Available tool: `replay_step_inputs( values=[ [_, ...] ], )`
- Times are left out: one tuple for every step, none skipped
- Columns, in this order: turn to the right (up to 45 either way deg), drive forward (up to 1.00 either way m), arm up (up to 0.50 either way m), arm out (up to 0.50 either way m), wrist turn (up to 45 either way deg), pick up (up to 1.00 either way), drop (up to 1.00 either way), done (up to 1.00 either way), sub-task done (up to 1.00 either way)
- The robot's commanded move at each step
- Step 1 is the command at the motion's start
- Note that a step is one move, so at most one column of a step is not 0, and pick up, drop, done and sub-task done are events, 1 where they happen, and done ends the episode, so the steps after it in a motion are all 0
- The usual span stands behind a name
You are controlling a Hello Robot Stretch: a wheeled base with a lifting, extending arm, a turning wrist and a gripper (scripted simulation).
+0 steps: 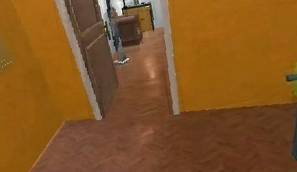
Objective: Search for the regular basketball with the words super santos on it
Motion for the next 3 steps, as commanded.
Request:
replay_step_inputs(
  values=[
    [0.0,1.0,0.0,0.0,0.0,0.0,0.0,0.0,0.0],
    [0.0,1.0,0.0,0.0,0.0,0.0,0.0,0.0,0.0],
    [-3.0,0.0,0.0,0.0,0.0,0.0,0.0,0.0,0.0]
  ],
)
